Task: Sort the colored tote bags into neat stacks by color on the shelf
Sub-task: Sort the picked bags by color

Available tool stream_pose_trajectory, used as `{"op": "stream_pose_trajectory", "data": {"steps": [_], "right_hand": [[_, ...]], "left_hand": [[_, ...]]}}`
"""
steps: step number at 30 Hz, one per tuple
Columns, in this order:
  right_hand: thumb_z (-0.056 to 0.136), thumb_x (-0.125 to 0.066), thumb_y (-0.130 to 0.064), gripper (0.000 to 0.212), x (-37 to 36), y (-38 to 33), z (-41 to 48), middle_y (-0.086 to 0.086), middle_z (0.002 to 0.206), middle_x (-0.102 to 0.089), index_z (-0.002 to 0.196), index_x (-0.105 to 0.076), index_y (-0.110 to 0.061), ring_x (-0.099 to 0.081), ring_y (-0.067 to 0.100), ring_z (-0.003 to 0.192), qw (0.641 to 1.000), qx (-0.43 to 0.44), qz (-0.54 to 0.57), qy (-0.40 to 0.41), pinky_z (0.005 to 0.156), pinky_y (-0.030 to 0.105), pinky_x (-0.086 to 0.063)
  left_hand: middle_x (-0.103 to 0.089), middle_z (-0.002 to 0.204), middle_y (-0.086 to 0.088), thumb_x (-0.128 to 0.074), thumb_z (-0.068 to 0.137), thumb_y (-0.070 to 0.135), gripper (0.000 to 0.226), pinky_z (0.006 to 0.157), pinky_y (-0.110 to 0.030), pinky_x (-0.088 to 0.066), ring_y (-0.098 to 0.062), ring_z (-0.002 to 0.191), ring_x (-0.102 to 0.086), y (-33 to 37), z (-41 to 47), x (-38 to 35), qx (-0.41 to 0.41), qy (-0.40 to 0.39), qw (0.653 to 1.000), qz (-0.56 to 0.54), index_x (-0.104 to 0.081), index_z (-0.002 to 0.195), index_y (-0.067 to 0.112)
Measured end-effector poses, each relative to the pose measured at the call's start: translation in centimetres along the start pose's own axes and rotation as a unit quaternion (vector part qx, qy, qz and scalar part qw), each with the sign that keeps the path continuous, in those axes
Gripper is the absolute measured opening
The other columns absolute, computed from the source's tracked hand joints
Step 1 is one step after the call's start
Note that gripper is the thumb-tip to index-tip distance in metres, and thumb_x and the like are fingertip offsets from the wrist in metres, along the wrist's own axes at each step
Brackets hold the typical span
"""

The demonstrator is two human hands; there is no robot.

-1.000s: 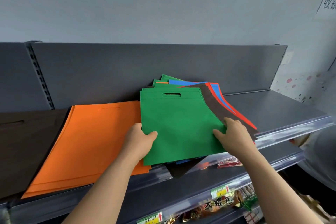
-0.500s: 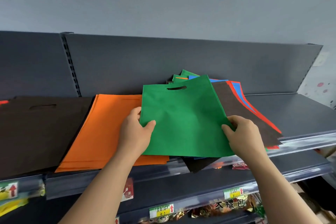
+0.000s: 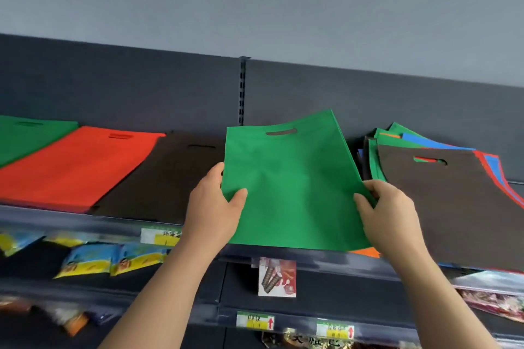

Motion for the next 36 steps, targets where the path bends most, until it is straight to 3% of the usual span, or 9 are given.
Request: {"op": "stream_pose_trajectory", "data": {"steps": [7,9,11,15,18,22,27,34,36], "right_hand": [[0.088,-0.059,-0.013,0.014,-7.3,-12.9,-3.8,0.01,0.095,-0.069,0.1,-0.065,-0.012,-0.06,0.033,0.084,0.997,0.05,0.04,-0.045,0.068,0.037,-0.047],[0.089,-0.058,-0.013,0.013,-9.4,-16.6,-5.0,0.007,0.092,-0.068,0.099,-0.064,-0.012,-0.058,0.03,0.079,0.995,0.061,0.055,-0.06,0.066,0.036,-0.046],[0.09,-0.056,-0.013,0.014,-11.4,-19.9,-6.2,0.003,0.087,-0.064,0.101,-0.064,-0.012,-0.055,0.026,0.076,0.993,0.062,0.069,-0.075,0.064,0.034,-0.044],[0.09,-0.056,-0.014,0.015,-15.1,-25.8,-8.3,0.002,0.091,-0.065,0.102,-0.064,-0.015,-0.058,0.024,0.08,0.989,0.066,0.09,-0.095,0.069,0.036,-0.05],[0.09,-0.056,-0.016,0.014,-17.8,-29.7,-9.0,0.0,0.09,-0.065,0.101,-0.064,-0.017,-0.059,0.023,0.08,0.986,0.074,0.099,-0.109,0.07,0.039,-0.052],[0.089,-0.056,-0.015,0.011,-21.6,-34.2,-9.0,0.002,0.09,-0.065,0.097,-0.064,-0.017,-0.059,0.025,0.078,0.981,0.095,0.112,-0.127,0.068,0.039,-0.051],[0.089,-0.057,-0.014,0.007,-26.2,-38.9,-8.0,0.001,0.083,-0.065,0.09,-0.062,-0.018,-0.058,0.024,0.073,0.975,0.113,0.125,-0.144,0.065,0.04,-0.051],[0.088,-0.057,-0.015,0.007,-32.6,-44.7,-6.2,0.0,0.081,-0.065,0.089,-0.062,-0.019,-0.057,0.026,0.075,0.97,0.132,0.12,-0.166,0.066,0.037,-0.048],[0.088,-0.057,-0.016,0.007,-34.3,-46.2,-6.1,0.0,0.084,-0.066,0.09,-0.063,-0.02,-0.058,0.027,0.078,0.969,0.132,0.12,-0.172,0.068,0.038,-0.049]], "left_hand": [[-0.058,0.099,0.013,-0.061,0.085,0.013,0.039,0.07,-0.024,-0.038,-0.013,0.09,-0.056,-8.3,0.4,12.7,0.04,0.028,0.999,0.016,-0.051,0.121,0.024],[-0.058,0.104,0.011,-0.061,0.086,0.012,0.042,0.074,-0.024,-0.04,-0.013,0.094,-0.056,-10.7,0.6,16.3,0.049,0.036,0.998,0.019,-0.05,0.125,0.022],[-0.058,0.12,0.005,-0.061,0.087,0.013,0.052,0.087,-0.029,-0.045,-0.017,0.111,-0.055,-13.1,0.7,19.8,0.061,0.038,0.997,0.027,-0.044,0.135,0.017],[-0.045,0.142,-0.002,-0.062,0.089,0.018,0.066,0.105,-0.038,-0.04,-0.018,0.129,-0.043,-17.6,0.9,25.6,0.098,0.041,0.994,0.037,-0.03,0.147,0.017],[-0.045,0.143,-0.003,-0.062,0.089,0.019,0.066,0.105,-0.039,-0.041,-0.018,0.129,-0.044,-20.6,1.5,29.1,0.12,0.047,0.991,0.038,-0.03,0.147,0.018],[-0.047,0.138,0.0,-0.06,0.091,0.017,0.06,0.088,-0.022,-0.039,-0.013,0.117,-0.049,-24.1,2.7,32.5,0.138,0.065,0.987,0.042,-0.033,0.145,0.018],[-0.036,0.149,-0.005,-0.058,0.092,0.021,0.066,0.105,-0.033,-0.036,-0.021,0.134,-0.038,-28.4,5.8,35.1,0.167,0.08,0.981,0.06,-0.025,0.149,0.019],[-0.033,0.151,-0.005,-0.058,0.093,0.018,0.066,0.109,-0.038,-0.034,-0.022,0.137,-0.035,-33.7,10.8,38.3,0.19,0.097,0.974,0.076,-0.024,0.149,0.018],[-0.033,0.151,-0.006,-0.058,0.093,0.018,0.065,0.104,-0.033,-0.037,-0.018,0.129,-0.043,-35.1,12.1,39.4,0.188,0.1,0.974,0.079,-0.025,0.149,0.018]]}}
Point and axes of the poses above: each hand's wrist, its own z-axis towards the middle knuckle, its own x-axis out of the back of the hand, y = z × x, the point moved 9 cm from there along z, towards the middle knuckle
